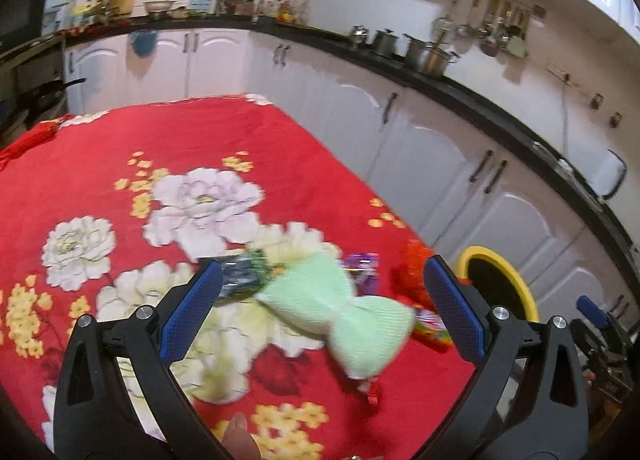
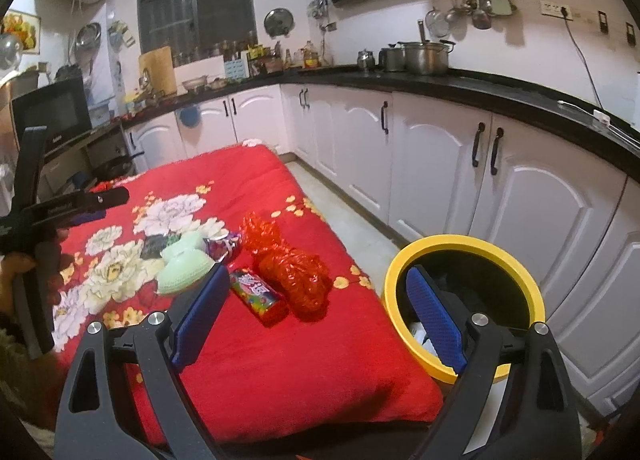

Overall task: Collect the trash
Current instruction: 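Move both tools back over the table toward the red bag and dark wrapper, then grasp the dark wrapper with the left tool while the right tool grasps the red plastic bag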

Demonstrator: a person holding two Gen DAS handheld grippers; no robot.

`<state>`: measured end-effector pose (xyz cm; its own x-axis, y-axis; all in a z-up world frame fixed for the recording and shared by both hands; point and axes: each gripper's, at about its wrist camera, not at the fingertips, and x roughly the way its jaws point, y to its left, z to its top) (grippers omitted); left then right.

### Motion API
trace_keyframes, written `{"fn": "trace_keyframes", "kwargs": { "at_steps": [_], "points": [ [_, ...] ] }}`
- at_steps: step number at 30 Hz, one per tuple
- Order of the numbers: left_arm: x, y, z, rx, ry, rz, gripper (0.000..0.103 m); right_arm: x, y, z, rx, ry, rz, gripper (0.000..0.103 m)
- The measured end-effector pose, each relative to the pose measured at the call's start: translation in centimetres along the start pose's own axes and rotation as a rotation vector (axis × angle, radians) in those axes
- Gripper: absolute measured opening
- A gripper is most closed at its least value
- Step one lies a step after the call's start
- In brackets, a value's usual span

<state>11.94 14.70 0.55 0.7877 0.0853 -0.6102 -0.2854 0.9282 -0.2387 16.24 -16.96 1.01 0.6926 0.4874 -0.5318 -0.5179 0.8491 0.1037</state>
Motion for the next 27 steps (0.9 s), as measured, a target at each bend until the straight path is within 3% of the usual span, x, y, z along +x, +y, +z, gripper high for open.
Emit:
{"fn": "trace_keyframes", "kwargs": {
  "at_steps": [9, 17, 22, 27],
  "points": [
    [3.5, 5.3, -1.4, -0.089, 0.084, 0.071, 0.092, 4.8, -0.2, -0.1, -0.006, 0.085, -0.002, 0.087],
    [6.2, 8.2, -2.1, -0.107, 0.138, 0.110, 0.092, 8.8, -0.7, -0.6, 0.009, 0.163, 0.004, 0.087],
    [8.3, 10.3, -1.5, -0.202, 0.177, 0.068, 0.071, 10.4, -0.7, -0.5, 0.015, 0.191, 0.009, 0.087],
    [9.9, 10.6, -1.2, -0.243, 0.208, 0.032, 0.061, 11.9, -0.3, 0.0, 0.005, 0.209, 0.009, 0.087]
  ]
}}
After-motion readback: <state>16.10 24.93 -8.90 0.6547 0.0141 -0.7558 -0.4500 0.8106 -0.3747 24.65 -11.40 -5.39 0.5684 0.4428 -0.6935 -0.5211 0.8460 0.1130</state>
